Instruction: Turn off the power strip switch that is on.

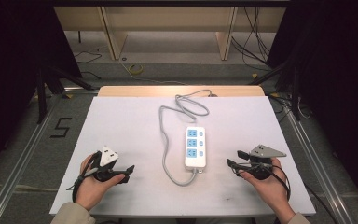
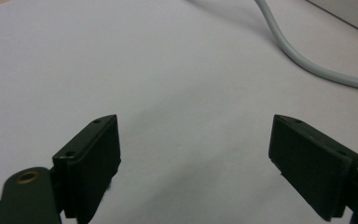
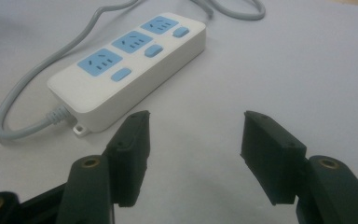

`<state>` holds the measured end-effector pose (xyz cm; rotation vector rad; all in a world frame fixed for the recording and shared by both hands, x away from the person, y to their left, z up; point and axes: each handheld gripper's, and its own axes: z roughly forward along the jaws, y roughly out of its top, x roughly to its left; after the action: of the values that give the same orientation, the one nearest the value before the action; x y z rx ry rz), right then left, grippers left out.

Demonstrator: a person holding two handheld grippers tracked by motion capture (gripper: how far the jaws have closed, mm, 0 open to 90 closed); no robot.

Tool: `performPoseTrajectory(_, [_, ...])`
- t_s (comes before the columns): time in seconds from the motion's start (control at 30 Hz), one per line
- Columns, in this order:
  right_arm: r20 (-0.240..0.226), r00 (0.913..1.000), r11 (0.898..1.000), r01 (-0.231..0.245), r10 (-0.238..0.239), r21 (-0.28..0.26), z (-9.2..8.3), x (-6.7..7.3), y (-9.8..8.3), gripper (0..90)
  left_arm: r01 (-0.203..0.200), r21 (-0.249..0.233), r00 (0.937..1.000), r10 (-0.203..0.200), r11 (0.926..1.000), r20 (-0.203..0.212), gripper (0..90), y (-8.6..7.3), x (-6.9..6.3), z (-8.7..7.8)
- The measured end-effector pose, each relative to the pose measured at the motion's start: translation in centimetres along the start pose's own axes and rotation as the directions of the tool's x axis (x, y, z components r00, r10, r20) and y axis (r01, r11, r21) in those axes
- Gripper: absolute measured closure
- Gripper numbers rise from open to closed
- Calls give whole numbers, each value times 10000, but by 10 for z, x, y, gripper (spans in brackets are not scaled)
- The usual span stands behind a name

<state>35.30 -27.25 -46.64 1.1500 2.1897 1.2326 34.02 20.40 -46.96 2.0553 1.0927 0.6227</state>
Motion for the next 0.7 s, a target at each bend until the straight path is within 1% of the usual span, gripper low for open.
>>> performPoseTrajectory(0.13, [44,10000,10000,42,-42,-54,-2,1,1,498,-9,-108,10000,9,9999,29,164,1,-3,2])
performPoseTrajectory(0.23, [34,9999,9999,115,-115,53,-3,2,1,576,-18,-89,10000,18,10000,16,163,1,-3,3])
performPoseTrajectory(0.3, [-4,9997,9996,255,-255,158,-3,3,2,646,11,-107,10000,-11,9999,-12,164,1,-2,3])
performPoseTrajectory(0.33, [-4,9997,9996,255,-255,158,-3,3,2,646,-12,-107,10000,11,9999,-50,164,1,-2,2])
performPoseTrajectory(0.37, [-1,9994,9991,353,-354,216,-4,4,2,689,55,-132,10000,-56,9999,-71,164,1,-2,2])
performPoseTrajectory(0.4, [11,9987,9984,500,-501,255,-5,5,3,776,51,-140,9999,-52,9999,-101,166,1,-1,2])
performPoseTrajectory(0.53, [177,9970,9969,755,-759,231,-7,6,3,900,20,-135,9999,-22,9999,-99,169,1,-1,4])
performPoseTrajectory(0.7, [245,9965,9966,798,-803,208,-9,8,5,900,-31,-176,9998,28,9998,-173,172,2,-1,3])
